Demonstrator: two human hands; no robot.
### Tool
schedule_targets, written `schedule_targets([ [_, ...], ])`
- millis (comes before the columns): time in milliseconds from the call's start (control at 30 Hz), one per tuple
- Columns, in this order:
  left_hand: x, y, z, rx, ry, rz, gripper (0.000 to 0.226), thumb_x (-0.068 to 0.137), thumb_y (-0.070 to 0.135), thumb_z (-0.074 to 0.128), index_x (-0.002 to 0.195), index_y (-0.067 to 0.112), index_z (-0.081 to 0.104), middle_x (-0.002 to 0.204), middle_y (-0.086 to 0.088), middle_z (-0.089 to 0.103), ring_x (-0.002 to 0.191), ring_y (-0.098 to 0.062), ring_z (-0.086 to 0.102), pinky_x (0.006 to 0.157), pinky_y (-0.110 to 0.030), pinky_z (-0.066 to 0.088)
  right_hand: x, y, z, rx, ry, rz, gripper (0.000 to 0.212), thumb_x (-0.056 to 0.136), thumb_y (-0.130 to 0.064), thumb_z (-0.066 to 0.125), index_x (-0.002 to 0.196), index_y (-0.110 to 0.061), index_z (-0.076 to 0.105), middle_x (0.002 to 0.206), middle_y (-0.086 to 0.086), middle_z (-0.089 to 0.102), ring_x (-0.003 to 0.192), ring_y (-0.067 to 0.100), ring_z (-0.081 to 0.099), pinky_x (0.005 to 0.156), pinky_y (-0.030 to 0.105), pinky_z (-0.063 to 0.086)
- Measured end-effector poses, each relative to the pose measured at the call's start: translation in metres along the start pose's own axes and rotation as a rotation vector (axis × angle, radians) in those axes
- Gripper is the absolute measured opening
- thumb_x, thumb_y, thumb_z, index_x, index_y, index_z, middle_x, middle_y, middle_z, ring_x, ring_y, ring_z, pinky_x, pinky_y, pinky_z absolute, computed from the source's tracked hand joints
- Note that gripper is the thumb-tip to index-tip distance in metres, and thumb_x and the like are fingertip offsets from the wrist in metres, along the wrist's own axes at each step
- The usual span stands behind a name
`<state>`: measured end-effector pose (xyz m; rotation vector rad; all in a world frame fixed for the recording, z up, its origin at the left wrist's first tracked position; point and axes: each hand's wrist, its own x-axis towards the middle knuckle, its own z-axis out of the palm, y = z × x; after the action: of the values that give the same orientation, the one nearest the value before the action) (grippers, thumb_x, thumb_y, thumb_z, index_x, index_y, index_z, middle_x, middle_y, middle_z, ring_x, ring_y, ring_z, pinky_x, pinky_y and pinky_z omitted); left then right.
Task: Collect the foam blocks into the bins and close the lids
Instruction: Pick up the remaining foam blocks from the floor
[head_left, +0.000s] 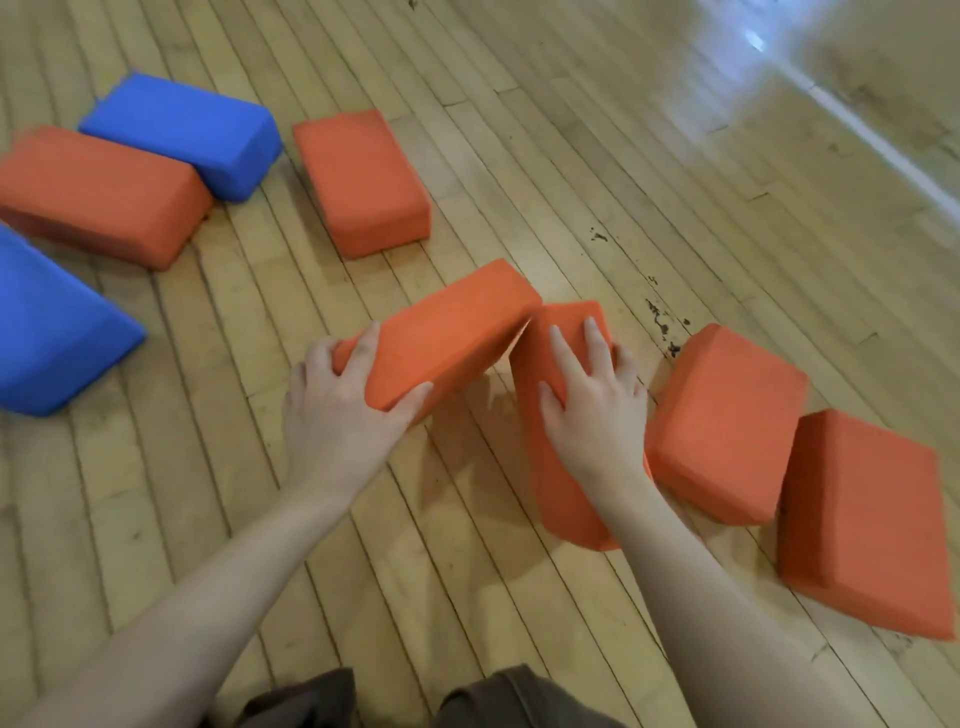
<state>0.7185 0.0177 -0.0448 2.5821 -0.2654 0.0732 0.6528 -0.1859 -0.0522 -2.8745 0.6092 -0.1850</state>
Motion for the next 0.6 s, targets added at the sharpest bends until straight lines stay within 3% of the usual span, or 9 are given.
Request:
schedule_targets([
  [133,0.002,-0.028,-0.057,0.07,0.163,-0.083,0.069,0.078,0.059,0.06,0.138,0.027,0.045,0.127,-0.015,0.04,0.114,-0.033,0.039,0.093,-0.046,0.04,0.02,-0.076,-0.011,0.177,0.038,-0.154,0.053,0.09,-0.028,0.055,0.141,-0.029,0.041,0.153,0.009,0.029,0.134,0.043,0.025,0.094,0.055,0.034],
  [300,-0.021,-0.085,-0.156,0.152,0.453,-0.27,0.067,0.074,0.061,0.051,0.13,0.025,0.054,0.117,-0.019,0.045,0.105,-0.039,0.048,0.087,-0.05,0.046,0.024,-0.205,-0.029,0.386,0.074,-0.456,0.052,0.081,-0.025,0.066,0.131,-0.028,0.054,0.146,0.008,0.041,0.126,0.044,0.036,0.09,0.057,0.041],
  [600,-0.13,-0.195,-0.297,0.322,0.779,-0.623,0.062,0.078,0.057,0.052,0.13,0.024,0.054,0.116,-0.021,0.045,0.1,-0.04,0.047,0.086,-0.051,0.044,-0.078,-0.423,-0.045,0.647,-0.038,-0.913,0.049,0.074,-0.024,0.067,0.123,-0.021,0.062,0.138,0.009,0.049,0.122,0.04,0.042,0.091,0.053,0.042],
])
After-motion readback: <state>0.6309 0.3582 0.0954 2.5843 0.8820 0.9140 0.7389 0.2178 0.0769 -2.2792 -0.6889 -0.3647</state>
